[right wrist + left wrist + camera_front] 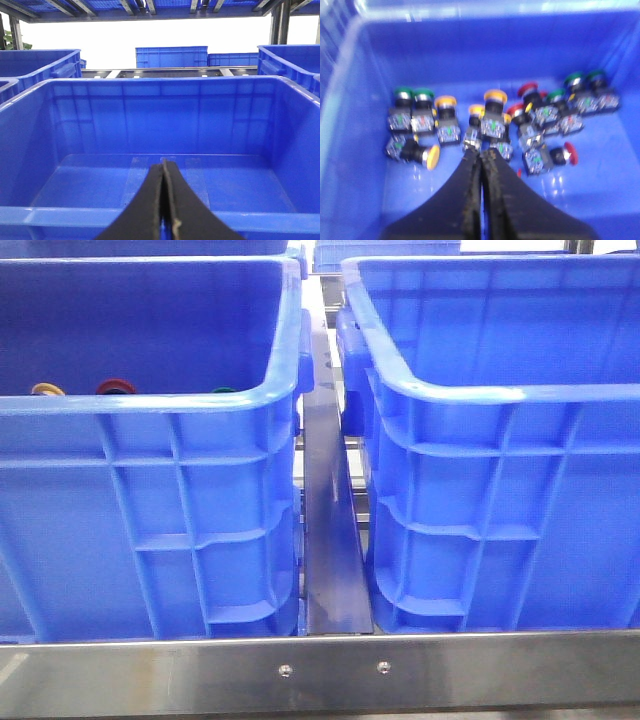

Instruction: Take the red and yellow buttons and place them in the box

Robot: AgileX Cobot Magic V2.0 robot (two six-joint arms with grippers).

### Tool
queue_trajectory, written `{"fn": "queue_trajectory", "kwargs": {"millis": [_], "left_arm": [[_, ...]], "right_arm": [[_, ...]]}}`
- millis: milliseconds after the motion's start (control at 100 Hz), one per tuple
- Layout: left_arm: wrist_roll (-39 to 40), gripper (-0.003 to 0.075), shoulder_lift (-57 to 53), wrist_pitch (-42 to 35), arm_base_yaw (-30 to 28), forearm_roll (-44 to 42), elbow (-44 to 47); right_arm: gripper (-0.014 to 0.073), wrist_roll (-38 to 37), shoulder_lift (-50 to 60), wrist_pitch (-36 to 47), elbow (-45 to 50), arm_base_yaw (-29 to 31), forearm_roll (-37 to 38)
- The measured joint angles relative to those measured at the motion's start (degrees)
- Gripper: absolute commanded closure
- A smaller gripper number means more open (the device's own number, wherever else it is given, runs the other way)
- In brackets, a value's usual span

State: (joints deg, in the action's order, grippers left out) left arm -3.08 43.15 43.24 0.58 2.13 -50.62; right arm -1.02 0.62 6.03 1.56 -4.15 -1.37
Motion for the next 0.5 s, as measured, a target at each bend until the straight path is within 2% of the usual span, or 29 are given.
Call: {"fn": "queue_trajectory", "kwargs": {"millis": [160,230,280,350,450,500], "left_arm": [[-0.1,0.0731,4.0,0.0,0.0,0.1,0.0],[-0.1,0.0683,5.0,0.0,0.0,0.4,0.0],[-0.1,0.0620,5.5,0.0,0.0,0.5,0.0],[-0.1,0.0488,5.9,0.0,0.0,0.6,0.0],[-0.1,0.0239,6.1,0.1,0.0,0.6,0.0],[-0.1,0.0150,6.1,0.1,0.0,0.6,0.0]], "right_arm": [[0.0661,0.0,0.0,0.0,0.0,0.0,0.0],[0.0661,0.0,0.0,0.0,0.0,0.0,0.0],[0.0661,0.0,0.0,0.0,0.0,0.0,0.0],[0.0661,0.0,0.0,0.0,0.0,0.0,0.0],[0.0661,0.0,0.0,0.0,0.0,0.0,0.0],[0.0661,0.0,0.0,0.0,0.0,0.0,0.0]]}}
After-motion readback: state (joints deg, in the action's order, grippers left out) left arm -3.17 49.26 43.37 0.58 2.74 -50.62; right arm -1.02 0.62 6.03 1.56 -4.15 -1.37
